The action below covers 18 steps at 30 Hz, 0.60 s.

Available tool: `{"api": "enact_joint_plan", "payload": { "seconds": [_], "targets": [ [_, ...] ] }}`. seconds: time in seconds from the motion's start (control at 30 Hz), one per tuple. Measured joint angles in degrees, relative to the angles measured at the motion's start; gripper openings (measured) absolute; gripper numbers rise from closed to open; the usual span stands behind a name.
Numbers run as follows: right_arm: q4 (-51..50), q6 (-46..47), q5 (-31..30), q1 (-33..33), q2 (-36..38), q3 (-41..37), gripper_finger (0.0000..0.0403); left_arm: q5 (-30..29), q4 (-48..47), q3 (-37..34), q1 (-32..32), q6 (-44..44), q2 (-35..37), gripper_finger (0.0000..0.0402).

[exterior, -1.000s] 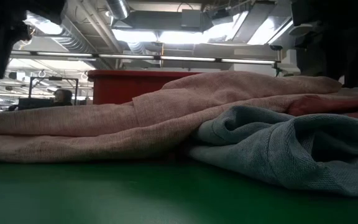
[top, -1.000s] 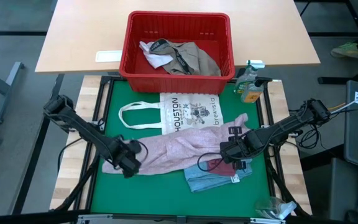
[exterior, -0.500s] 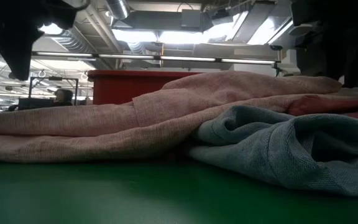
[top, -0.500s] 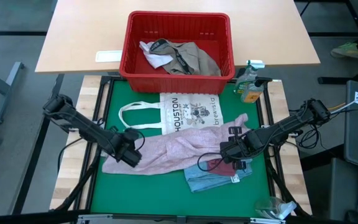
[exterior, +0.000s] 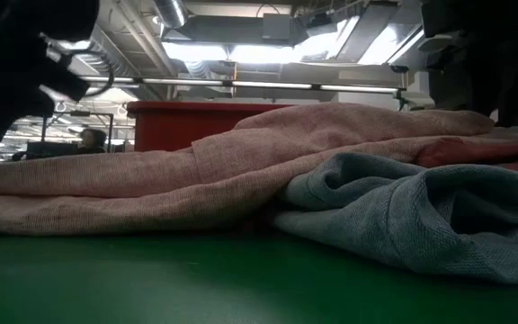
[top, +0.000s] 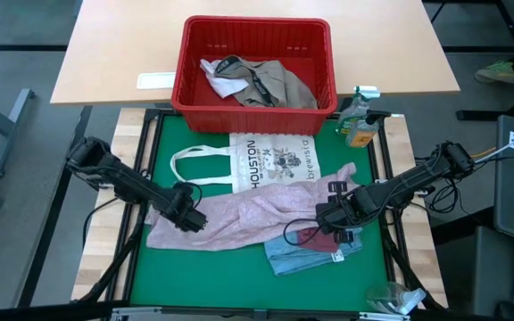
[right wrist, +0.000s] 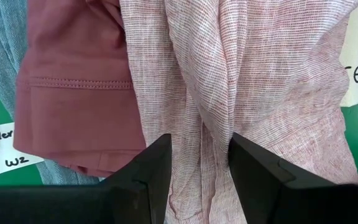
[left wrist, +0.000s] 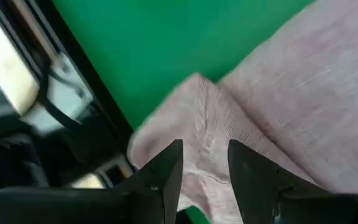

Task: Fold Laundry from Bin
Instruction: Fold the pink shirt from the red laundry basket

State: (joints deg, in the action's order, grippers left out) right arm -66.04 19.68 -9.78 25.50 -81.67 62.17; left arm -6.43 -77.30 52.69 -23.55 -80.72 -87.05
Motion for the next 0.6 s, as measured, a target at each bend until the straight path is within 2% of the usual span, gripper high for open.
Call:
{"api": "enact_joint_plan", "payload": {
  "seconds": [0.17, 0.27, 0.43, 0.6],
  "targets": [
    [0.11, -0.01, 0.0, 0.04, 0.0, -0.02, 0.0154, 2.65, 5.01, -3.09, 1.13, -1.99, -0.02, 0.0121],
    [0.14, -0.01, 0.0, 0.04, 0.0, -0.02, 0.0154, 3.06, 4.2, -2.87, 1.57, -1.75, 0.12, 0.0121],
    [0.17, 0.0, -0.02, 0.04, 0.0, -0.02, 0.0154, -0.36, 2.91, -1.09, 1.58, -3.87, 1.82, 0.0121],
    [0.26, 0.0, -0.02, 0.04, 0.0, -0.02, 0.0154, -2.25, 3.09, -0.98, 2.33, -9.6, 2.51, 0.0121]
  ]
}}
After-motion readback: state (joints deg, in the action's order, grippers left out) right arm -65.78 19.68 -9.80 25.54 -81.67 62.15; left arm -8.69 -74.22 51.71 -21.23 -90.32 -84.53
